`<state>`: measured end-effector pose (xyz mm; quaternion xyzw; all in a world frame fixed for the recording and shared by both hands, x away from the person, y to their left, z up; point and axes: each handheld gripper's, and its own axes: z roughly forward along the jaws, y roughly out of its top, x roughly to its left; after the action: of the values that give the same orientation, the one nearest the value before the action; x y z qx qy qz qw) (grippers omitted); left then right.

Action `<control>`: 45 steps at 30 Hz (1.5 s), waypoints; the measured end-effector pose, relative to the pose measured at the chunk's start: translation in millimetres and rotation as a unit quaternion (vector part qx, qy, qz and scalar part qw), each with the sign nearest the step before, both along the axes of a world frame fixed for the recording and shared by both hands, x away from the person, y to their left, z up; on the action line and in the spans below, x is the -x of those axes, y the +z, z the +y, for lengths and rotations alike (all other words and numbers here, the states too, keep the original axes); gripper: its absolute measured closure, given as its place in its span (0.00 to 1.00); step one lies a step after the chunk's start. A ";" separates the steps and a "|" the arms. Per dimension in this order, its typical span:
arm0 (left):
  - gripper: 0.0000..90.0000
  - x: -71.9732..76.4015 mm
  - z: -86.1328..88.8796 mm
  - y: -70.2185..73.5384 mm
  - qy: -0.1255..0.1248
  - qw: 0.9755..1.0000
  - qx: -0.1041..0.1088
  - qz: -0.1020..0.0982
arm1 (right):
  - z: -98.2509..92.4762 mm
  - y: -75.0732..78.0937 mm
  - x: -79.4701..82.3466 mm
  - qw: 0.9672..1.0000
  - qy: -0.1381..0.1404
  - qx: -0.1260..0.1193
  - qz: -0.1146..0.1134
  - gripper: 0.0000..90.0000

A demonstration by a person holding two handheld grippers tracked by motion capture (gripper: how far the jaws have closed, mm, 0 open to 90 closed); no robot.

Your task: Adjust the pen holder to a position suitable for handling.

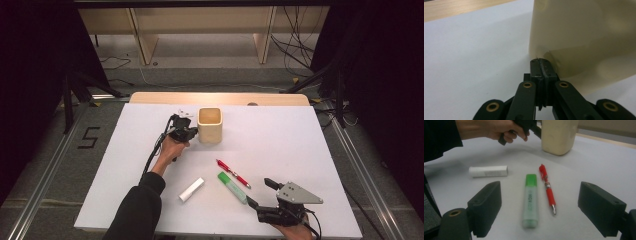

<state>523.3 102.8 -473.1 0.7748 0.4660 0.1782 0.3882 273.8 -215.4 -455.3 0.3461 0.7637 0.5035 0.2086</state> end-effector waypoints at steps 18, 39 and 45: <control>0.99 -3.9 -8.5 -2.9 0.002 1.000 0.009 -0.001 | 0.3 -0.6 -0.5 1.000 0.001 0.002 0.002 0.22; 0.41 46.0 17.0 38.5 -0.029 0.998 -0.030 0.038 | 0.1 -0.1 0.6 1.000 -0.002 0.003 0.000 0.22; 0.33 71.0 20.5 38.5 -0.045 0.998 -0.024 0.042 | 0.3 0.2 1.3 1.000 -0.002 0.003 0.000 0.22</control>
<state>452.3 123.3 -434.6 0.8111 0.4421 0.1386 0.3570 272.4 -215.1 -455.2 0.3465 0.7645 0.5012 0.2106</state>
